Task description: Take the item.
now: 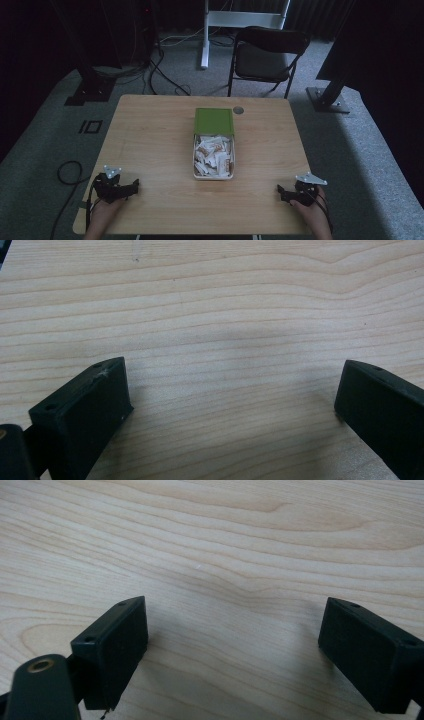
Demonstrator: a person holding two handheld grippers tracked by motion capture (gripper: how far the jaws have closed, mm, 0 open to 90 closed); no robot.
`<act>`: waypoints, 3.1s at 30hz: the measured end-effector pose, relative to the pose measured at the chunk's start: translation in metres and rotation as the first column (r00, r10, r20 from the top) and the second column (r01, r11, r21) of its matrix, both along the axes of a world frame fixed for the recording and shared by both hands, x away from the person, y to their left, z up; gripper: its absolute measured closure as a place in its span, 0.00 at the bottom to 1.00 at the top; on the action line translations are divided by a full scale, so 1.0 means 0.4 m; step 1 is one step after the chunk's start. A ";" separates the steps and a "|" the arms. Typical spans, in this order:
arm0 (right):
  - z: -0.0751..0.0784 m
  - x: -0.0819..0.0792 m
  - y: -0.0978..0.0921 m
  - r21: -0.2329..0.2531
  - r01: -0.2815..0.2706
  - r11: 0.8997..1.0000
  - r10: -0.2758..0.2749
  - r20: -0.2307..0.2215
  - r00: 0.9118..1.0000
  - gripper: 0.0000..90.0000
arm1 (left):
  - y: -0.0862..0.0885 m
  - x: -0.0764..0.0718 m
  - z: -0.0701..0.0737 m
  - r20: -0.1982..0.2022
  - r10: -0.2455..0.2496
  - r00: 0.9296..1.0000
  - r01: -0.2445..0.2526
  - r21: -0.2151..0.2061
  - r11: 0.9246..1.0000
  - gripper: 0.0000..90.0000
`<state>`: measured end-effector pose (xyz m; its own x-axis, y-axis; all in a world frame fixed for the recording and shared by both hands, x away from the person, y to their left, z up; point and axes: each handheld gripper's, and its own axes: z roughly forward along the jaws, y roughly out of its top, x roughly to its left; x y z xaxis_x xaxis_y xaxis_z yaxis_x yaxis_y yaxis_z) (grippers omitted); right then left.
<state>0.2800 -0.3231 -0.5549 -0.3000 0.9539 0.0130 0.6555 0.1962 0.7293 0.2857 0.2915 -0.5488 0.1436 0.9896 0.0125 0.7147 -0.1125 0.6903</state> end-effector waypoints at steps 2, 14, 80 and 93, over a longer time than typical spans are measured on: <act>0.000 0.000 0.000 0.000 0.002 1.000 -0.002 0.000 1.000 0.13 | 0.000 0.000 0.000 0.000 0.000 1.000 0.000 0.000 1.000 0.02; 0.000 0.000 0.004 0.000 0.017 1.000 -0.017 0.000 1.000 0.13 | 0.000 0.000 0.000 0.000 0.000 1.000 0.000 0.000 1.000 0.02; 0.187 0.060 0.123 0.025 -0.135 0.991 0.130 0.136 0.982 0.15 | 0.000 0.000 0.000 0.000 0.000 1.000 0.000 0.000 1.000 0.02; 0.237 0.084 0.181 0.058 -0.194 0.979 0.182 0.168 0.969 0.15 | 0.000 0.000 0.000 0.002 0.002 1.000 -0.002 -0.002 1.000 0.02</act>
